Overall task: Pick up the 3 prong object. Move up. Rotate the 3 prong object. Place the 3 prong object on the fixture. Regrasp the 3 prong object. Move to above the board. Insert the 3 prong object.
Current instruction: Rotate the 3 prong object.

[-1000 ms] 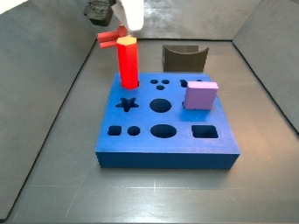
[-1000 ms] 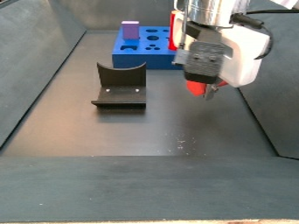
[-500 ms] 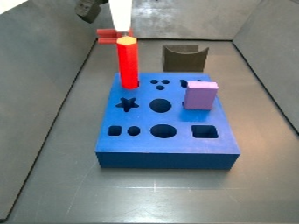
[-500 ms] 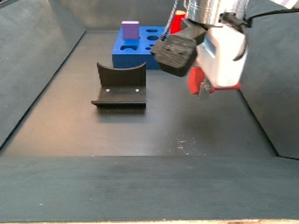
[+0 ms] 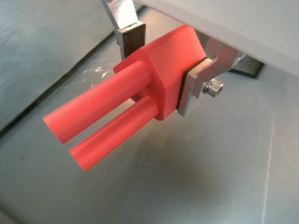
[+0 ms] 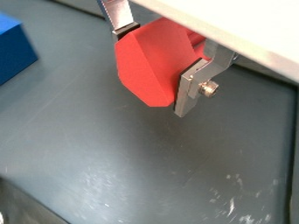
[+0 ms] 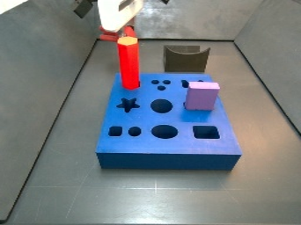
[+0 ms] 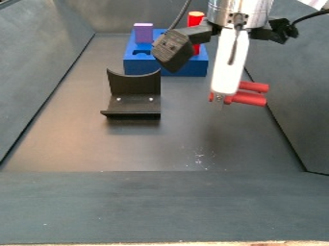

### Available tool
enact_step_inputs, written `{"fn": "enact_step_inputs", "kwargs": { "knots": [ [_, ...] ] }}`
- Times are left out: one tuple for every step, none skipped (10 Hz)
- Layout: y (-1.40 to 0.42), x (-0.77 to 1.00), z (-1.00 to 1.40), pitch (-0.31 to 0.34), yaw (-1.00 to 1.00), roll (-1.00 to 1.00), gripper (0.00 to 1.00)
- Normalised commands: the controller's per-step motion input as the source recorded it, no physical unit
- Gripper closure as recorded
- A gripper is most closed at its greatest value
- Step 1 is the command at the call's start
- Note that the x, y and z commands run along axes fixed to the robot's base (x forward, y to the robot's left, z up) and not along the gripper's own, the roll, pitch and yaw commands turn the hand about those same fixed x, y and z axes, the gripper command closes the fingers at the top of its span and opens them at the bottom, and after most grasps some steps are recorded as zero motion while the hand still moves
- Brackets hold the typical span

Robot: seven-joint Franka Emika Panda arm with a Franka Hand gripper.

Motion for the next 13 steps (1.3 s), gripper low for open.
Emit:
{"fn": "enact_step_inputs", "kwargs": {
  "knots": [
    [0.01,0.01,-0.02,0.008,-1.00,0.00,1.00],
    [0.01,0.01,-0.02,0.008,-1.00,0.00,1.00],
    [0.01,0.01,-0.02,0.009,-1.00,0.00,1.00],
    [0.02,0.01,-0.02,0.009,-1.00,0.00,1.00],
    [0.02,0.01,-0.02,0.010,-1.00,0.00,1.00],
    [0.02,0.01,-0.02,0.011,-1.00,0.00,1.00],
    [0.02,0.01,-0.02,0.012,-1.00,0.00,1.00],
    [0.02,0.01,-0.02,0.012,-1.00,0.00,1.00],
    [0.02,0.01,-0.02,0.014,-1.00,0.00,1.00],
    [0.02,0.01,-0.02,0.015,-1.00,0.00,1.00],
    [0.02,0.01,-0.02,0.017,-1.00,0.00,1.00],
    [0.02,0.01,-0.02,0.020,-1.00,0.00,1.00],
    [0.02,0.01,-0.02,0.022,-1.00,0.00,1.00]
  ]
}}
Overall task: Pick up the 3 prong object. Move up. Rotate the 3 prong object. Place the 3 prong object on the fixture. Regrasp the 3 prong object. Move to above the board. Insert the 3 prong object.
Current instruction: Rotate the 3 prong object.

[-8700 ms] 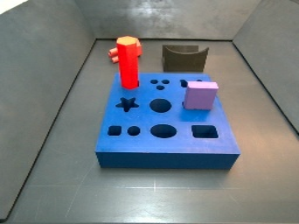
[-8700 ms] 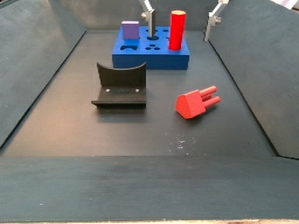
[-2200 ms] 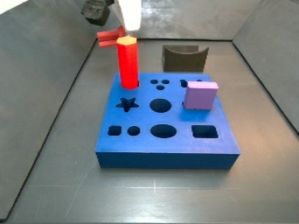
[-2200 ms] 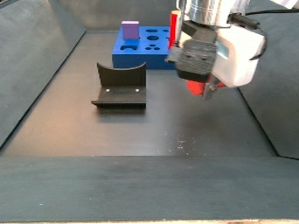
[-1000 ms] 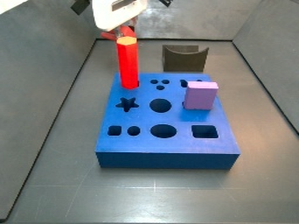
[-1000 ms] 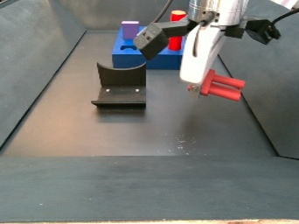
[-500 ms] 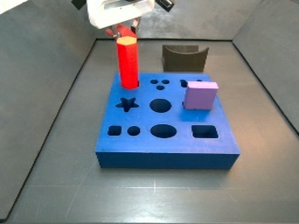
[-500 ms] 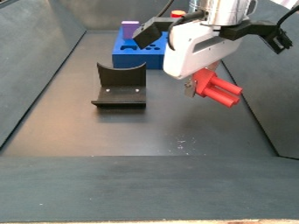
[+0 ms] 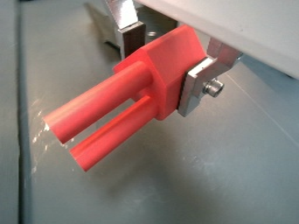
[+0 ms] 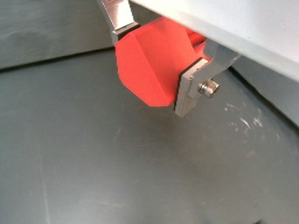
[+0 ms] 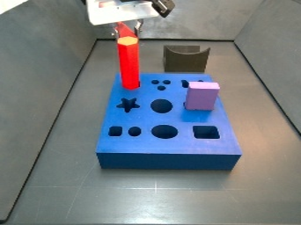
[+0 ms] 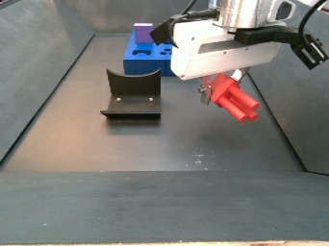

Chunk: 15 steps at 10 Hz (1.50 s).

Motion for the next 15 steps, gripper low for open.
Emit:
{"fn": "enact_step_inputs", "kwargs": {
  "knots": [
    [0.02,0.01,-0.02,0.026,-1.00,0.00,1.00],
    [0.02,0.01,-0.02,0.033,-1.00,-0.01,1.00],
    [0.02,0.01,-0.02,0.037,-0.90,-0.01,1.00],
    [0.02,0.01,-0.02,0.037,-0.59,-0.01,1.00],
    [0.02,0.01,-0.02,0.036,-0.40,-0.01,1.00],
    [0.02,0.01,-0.01,0.035,-0.24,-0.01,1.00],
    [0.00,0.00,-0.88,0.000,0.00,0.00,1.00],
    [0.00,0.00,-0.88,-0.001,0.03,0.00,1.00],
    [0.00,0.04,-0.74,-0.034,0.04,0.00,1.00],
    [0.00,0.04,-0.67,-0.036,0.04,-0.01,1.00],
    [0.00,0.04,-0.50,-0.038,0.04,-0.02,1.00],
    [0.00,0.04,-0.37,-0.034,0.03,-0.03,1.00],
    [0.00,0.04,-0.20,-0.027,0.02,-0.04,1.00],
    [0.00,0.00,0.00,0.000,0.00,0.00,0.00],
    [0.00,0.00,1.00,0.000,0.00,0.00,0.00]
  ]
}}
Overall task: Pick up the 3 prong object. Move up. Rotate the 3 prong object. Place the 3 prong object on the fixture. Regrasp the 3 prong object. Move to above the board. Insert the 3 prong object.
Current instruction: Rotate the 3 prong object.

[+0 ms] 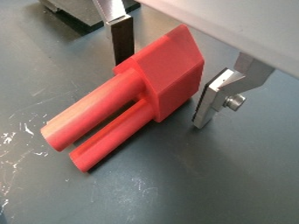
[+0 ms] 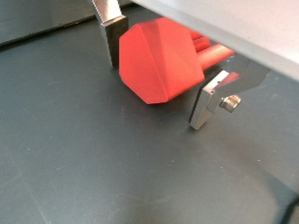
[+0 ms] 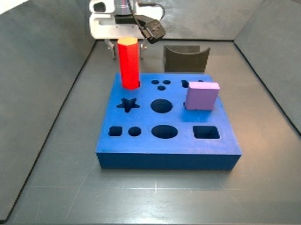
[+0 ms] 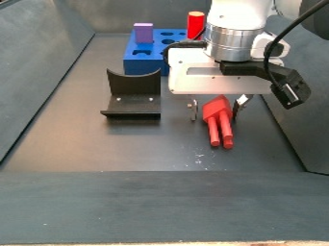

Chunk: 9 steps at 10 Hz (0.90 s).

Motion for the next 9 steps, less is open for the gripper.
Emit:
{"fn": "enact_step_inputs", "kwargs": {
  "knots": [
    [0.00,0.00,1.00,0.003,0.00,0.00,0.00],
    [0.00,-0.01,1.00,0.044,-0.01,0.00,0.00],
    [0.01,-0.01,1.00,0.057,-0.01,0.01,0.00],
    [0.01,-0.01,1.00,0.074,-0.02,0.02,0.00],
    [0.01,-0.02,1.00,0.072,-0.03,0.03,0.00],
    [0.01,-0.03,1.00,0.068,-0.03,0.04,0.00],
    [0.02,-0.04,1.00,0.064,-0.03,0.05,0.00],
    [0.02,-0.04,0.85,0.064,-0.03,0.06,0.00],
    [0.02,-0.04,0.75,0.067,-0.03,0.06,0.00]
  ]
}}
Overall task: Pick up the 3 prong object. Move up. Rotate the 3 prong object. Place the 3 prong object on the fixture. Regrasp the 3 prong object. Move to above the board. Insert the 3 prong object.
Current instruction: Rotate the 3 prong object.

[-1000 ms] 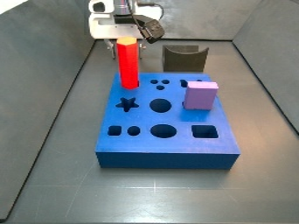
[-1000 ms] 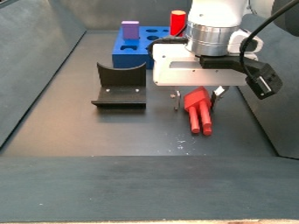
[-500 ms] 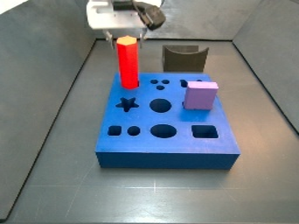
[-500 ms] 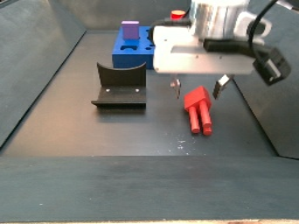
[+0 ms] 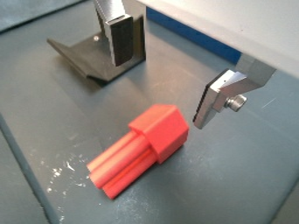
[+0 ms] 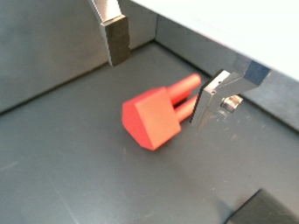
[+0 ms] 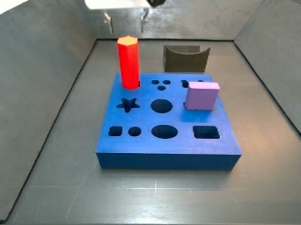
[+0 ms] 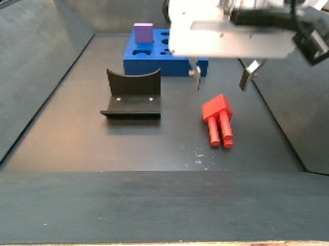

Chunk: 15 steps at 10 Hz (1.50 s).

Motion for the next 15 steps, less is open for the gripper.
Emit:
{"fn": "enact_step_inputs", "kwargs": {
  "knots": [
    [0.00,0.00,0.00,0.000,1.00,0.00,0.00],
    [-0.01,0.00,-0.15,0.000,1.00,0.00,0.00],
    [-0.01,0.02,-0.29,0.000,1.00,0.00,0.00],
    [0.00,0.05,-0.23,-0.002,1.00,0.00,0.00],
    [0.00,0.05,-0.14,-0.003,1.00,0.00,0.00],
    [0.00,0.03,-0.06,-0.004,1.00,0.00,0.00],
    [0.00,0.03,-0.05,-0.005,1.00,0.00,0.00],
    [0.00,0.03,-0.05,-0.005,1.00,0.00,0.00],
    [0.00,0.03,-0.04,-0.005,1.00,0.00,0.00],
    [0.00,0.03,-0.04,-0.005,1.00,0.00,0.00],
    [0.00,0.04,-0.04,-0.006,1.00,0.00,0.00],
    [0.00,0.04,-0.04,-0.006,1.00,0.00,0.00],
    [0.00,0.04,-0.03,-0.006,1.00,0.00,0.00],
    [0.00,0.04,-0.03,-0.006,1.00,0.00,0.00],
    [0.00,0.04,-0.03,-0.007,1.00,0.00,0.00]
  ]
}}
